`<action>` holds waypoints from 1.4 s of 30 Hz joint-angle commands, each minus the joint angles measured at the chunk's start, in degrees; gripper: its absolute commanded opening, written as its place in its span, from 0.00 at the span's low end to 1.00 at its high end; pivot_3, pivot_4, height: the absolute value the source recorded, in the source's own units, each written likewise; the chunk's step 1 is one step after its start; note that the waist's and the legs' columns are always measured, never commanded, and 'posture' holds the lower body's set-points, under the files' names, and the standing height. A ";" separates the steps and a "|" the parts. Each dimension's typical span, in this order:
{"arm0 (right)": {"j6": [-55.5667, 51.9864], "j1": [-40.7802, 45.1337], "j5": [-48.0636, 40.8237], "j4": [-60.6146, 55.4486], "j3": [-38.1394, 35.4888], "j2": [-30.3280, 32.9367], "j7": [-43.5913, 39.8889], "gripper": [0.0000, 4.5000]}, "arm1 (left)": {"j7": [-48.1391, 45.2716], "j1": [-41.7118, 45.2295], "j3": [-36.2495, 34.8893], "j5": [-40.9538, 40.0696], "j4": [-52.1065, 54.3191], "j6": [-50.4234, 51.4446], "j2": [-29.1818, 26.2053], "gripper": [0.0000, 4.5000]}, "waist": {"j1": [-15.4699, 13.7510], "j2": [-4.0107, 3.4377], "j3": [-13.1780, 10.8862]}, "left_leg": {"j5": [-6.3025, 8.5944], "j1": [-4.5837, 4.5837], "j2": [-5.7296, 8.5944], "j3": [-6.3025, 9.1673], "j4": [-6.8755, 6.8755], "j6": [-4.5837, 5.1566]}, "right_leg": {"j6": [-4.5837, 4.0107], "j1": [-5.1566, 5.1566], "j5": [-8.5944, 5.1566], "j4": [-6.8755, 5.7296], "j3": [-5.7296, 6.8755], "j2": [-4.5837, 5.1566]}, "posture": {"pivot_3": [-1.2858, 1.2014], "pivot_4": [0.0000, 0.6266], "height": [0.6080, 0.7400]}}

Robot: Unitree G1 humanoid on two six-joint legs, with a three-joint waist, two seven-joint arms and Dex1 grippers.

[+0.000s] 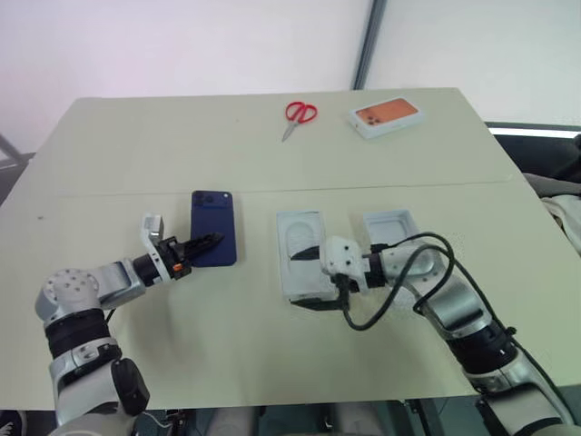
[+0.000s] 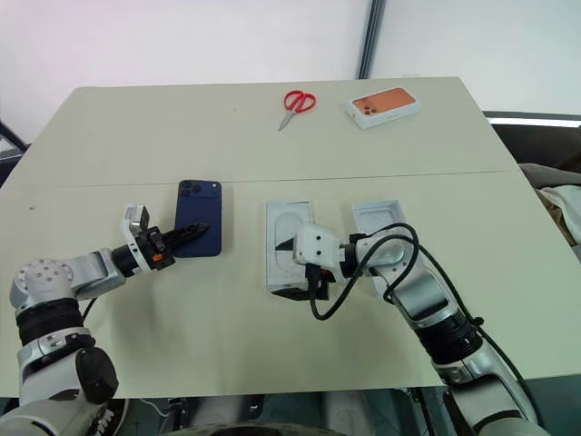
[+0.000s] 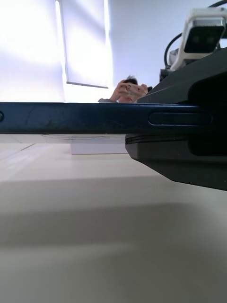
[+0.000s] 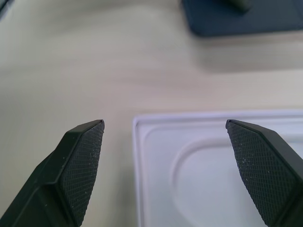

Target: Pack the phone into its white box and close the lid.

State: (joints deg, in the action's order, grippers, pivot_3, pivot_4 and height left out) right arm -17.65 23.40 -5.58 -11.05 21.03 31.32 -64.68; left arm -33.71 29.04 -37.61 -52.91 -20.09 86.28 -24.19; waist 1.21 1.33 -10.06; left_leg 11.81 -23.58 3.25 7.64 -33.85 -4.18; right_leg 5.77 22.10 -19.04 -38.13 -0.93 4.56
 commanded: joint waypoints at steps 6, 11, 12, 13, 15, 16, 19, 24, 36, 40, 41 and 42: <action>4.51 0.05 3.72 1.47 1.97 2.98 0.10 0.55 | 1.24 -0.35 -0.70 -2.65 3.51 -0.26 0.50 0.00 | -0.29 0.32 -0.19 | 0.00 -0.01 0.02 0.00 -0.06 -0.01 | 0.00 -0.03 0.01 0.00 0.00 0.03 | 0.52 0.24 1.00; 4.62 -0.49 3.93 1.60 1.88 3.74 0.15 0.45 | 1.62 -0.96 -0.38 -2.78 4.36 -0.28 1.31 0.00 | -0.30 0.33 -0.19 | -0.01 -0.01 0.02 0.00 -0.07 -0.01 | 0.00 -0.04 0.01 0.00 0.00 0.03 | 0.52 0.24 1.00; 4.57 -0.47 3.92 1.65 1.89 3.70 0.31 0.45 | 1.67 -0.98 -0.35 -2.84 4.39 -0.28 1.35 0.00 | -0.31 0.33 -0.19 | -0.01 -0.01 0.02 0.00 -0.08 -0.01 | 0.00 -0.05 0.01 0.00 0.00 0.02 | 0.52 0.24 1.00; 4.87 -0.47 4.07 1.78 2.02 3.61 0.49 0.45 | 1.73 -1.01 -0.25 -2.86 4.41 -0.37 1.38 0.00 | -0.31 0.33 -0.19 | -0.01 -0.01 0.02 0.00 -0.09 -0.01 | 0.00 -0.05 0.01 -0.01 0.00 0.02 | 0.52 0.24 1.00; 4.99 -0.53 4.19 1.95 2.22 3.45 0.68 0.45 | 1.82 -1.04 -0.07 -2.82 4.36 -0.55 1.30 0.00 | -0.31 0.33 -0.19 | -0.01 -0.01 0.02 0.00 -0.14 -0.01 | 0.00 -0.07 0.02 -0.02 0.01 0.02 | 0.52 0.24 1.00; 5.01 -0.54 4.23 2.03 2.28 3.37 0.75 0.45 | 1.86 -1.03 -0.01 -2.80 4.31 -0.60 1.25 0.00 | -0.30 0.33 -0.19 | -0.01 -0.01 0.02 0.00 -0.16 -0.01 | 0.00 -0.09 0.02 -0.01 0.01 0.02 | 0.52 0.24 1.00; 4.82 -0.52 4.30 2.31 2.11 2.47 2.02 0.27 | 1.81 -1.04 0.23 -2.68 4.23 -0.75 1.00 0.00 | -0.23 0.33 -0.19 | -0.01 0.00 0.02 0.00 -0.19 -0.01 | 0.00 -0.10 0.03 -0.02 0.01 0.01 | 0.52 0.24 1.00; 4.44 -0.79 4.51 1.71 2.60 2.19 2.57 0.11 | 2.00 -0.86 -0.05 -3.11 4.16 -0.22 0.88 0.00 | -0.17 0.33 -0.19 | 0.00 0.06 0.00 0.02 -0.22 0.00 | -0.04 -0.15 0.07 -0.06 0.02 -0.02 | 0.52 0.24 1.00; -2.60 0.43 8.72 3.09 8.94 -8.96 9.73 0.11 | 2.48 2.56 -1.61 -3.91 1.30 0.70 -0.75 0.00 | 0.50 0.38 -0.16 | -0.04 0.12 -0.13 0.04 -0.26 -0.05 | -0.17 -0.10 0.22 -0.22 0.02 -0.16 | 0.52 0.24 1.00; -6.24 2.43 9.73 6.42 9.49 -13.44 11.95 0.11 | 3.50 7.10 -3.85 -4.77 -1.60 1.57 -2.35 0.00 | 1.38 0.41 -0.14 | -0.09 0.17 -0.17 0.10 -0.27 -0.09 | -0.33 -0.04 0.32 -0.43 0.02 -0.30 | 0.52 0.24 1.00; -6.83 2.63 9.53 6.61 9.45 -13.68 11.70 0.11 | 4.31 7.93 -4.42 -5.04 -1.69 2.16 -2.11 0.00 | 1.41 0.42 -0.13 | -0.11 0.20 -0.17 0.09 -0.28 -0.13 | -0.40 -0.04 0.36 -0.46 0.01 -0.38 | 0.52 0.24 1.00; -7.61 2.69 9.28 6.59 9.36 -13.78 11.49 0.11 | 5.19 8.45 -4.67 -5.22 -1.09 2.80 -1.62 0.00 | 1.39 0.42 -0.13 | -0.14 0.21 -0.23 0.09 -0.29 -0.17 | -0.46 -0.04 0.42 -0.46 0.01 -0.47 | 0.52 0.24 1.00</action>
State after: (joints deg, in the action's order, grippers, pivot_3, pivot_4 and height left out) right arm -23.33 26.55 4.34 -5.80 28.49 18.24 -52.52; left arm -29.09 36.32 -40.17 -55.58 -22.49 87.97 -25.47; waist 2.60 1.75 -10.19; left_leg 11.64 -23.34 2.96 7.74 -34.15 -4.40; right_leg 5.28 22.05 -18.60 -38.61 -0.92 4.04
